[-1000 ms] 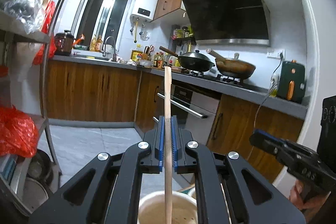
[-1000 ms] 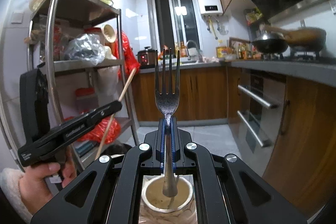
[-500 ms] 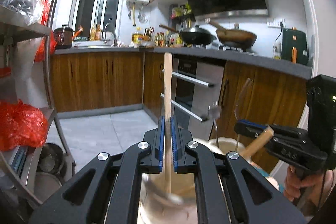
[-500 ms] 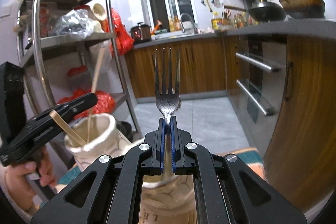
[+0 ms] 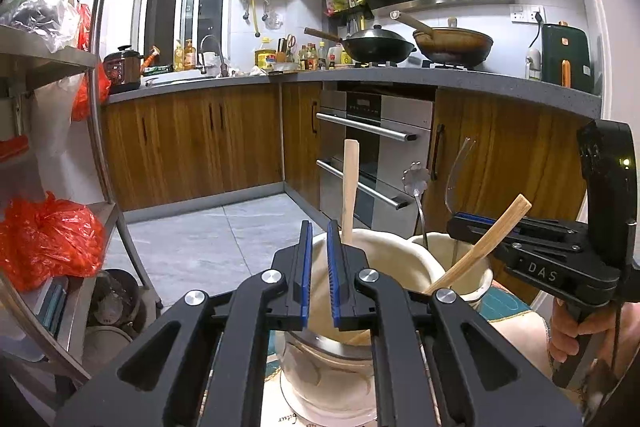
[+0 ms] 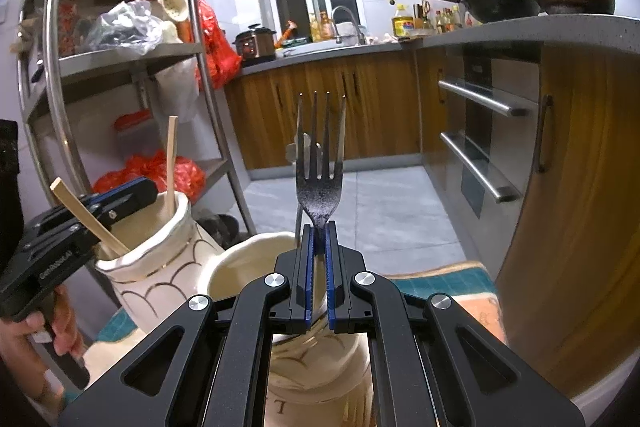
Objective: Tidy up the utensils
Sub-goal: 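Drop the chopstick in the large cup with left tool while right drops fork in small cup, then move both open tools back down toward the remaining utensils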
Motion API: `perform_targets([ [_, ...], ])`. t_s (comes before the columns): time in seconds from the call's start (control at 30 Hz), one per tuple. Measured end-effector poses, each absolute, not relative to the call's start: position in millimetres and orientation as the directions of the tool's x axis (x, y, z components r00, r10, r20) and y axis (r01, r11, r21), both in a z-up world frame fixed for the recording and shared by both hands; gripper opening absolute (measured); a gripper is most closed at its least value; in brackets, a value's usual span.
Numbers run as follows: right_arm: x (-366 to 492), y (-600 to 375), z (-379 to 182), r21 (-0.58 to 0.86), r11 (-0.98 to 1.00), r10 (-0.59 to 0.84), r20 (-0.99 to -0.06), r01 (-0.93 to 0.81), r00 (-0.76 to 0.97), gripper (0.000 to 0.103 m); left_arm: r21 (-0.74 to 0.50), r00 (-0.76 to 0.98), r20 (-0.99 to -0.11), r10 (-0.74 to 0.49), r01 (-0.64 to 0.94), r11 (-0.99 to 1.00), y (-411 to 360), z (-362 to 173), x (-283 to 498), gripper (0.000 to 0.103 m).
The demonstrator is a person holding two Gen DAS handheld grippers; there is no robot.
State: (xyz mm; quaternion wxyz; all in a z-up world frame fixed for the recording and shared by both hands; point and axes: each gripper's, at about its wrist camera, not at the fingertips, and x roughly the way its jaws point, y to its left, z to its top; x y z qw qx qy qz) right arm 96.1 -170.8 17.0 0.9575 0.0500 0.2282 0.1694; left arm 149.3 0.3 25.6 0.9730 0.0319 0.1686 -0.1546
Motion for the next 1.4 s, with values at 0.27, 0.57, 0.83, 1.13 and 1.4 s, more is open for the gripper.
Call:
perform_targets([
  [0.27,96.0,-172.2,17.9,0.163,0.942,0.335,-0.430,-0.293,0.838,0.027,-0.006,0.902,-0.324,-0.285,0.299,0.954,9.4,33.0,139.8,0.020],
  [0.57,60.8,-193.9,35.1,0.205,0.933,0.356,-0.383,-0.297,0.853,0.079,0.051,0.919,-0.285,-0.271,0.296,0.954,12.6,41.3,99.4,0.079],
  [0.83,1.9,-204.1,68.2,0.103,0.939,0.344,-0.282,-0.328,0.896,0.097,0.058,0.924,-0.286,-0.255,0.282,0.958,17.4,45.6,64.6,0.098],
  [1.13,-31.8,-217.1,69.3,0.073,0.947,0.321,-0.301,-0.314,0.898,0.098,0.027,0.895,-0.381,-0.231,0.260,0.965,20.2,30.1,41.6,0.098],
  [1.4,-39.5,-230.2,48.4,0.082,0.957,0.289,-0.368,-0.279,0.884,0.098,0.005,0.847,-0.477,-0.235,0.270,0.963,12.7,2.7,27.7,0.097],
])
